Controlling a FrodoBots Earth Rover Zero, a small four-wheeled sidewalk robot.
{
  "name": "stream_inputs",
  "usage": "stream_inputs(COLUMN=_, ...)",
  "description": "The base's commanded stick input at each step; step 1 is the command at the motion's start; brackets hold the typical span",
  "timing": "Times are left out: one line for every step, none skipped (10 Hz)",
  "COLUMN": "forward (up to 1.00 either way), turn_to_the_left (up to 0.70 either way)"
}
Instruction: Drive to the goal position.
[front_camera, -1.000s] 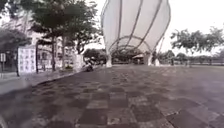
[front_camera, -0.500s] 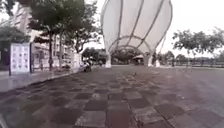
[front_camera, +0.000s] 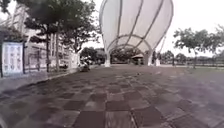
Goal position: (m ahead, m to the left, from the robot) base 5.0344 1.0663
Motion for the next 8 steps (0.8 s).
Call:
stream_inputs(forward=1.0, turn_to_the_left=0.0)
stream_inputs(forward=1.0, turn_to_the_left=0.0)
stream_inputs(forward=1.0, turn_to_the_left=0.0)
stream_inputs(forward=1.0, turn_to_the_left=0.0)
stream_inputs(forward=1.0, turn_to_the_left=0.0)
stream_inputs(forward=1.0, turn_to_the_left=0.0)
stream_inputs(forward=1.0, turn_to_the_left=0.0)
stream_inputs(forward=1.0, turn_to_the_left=0.0)
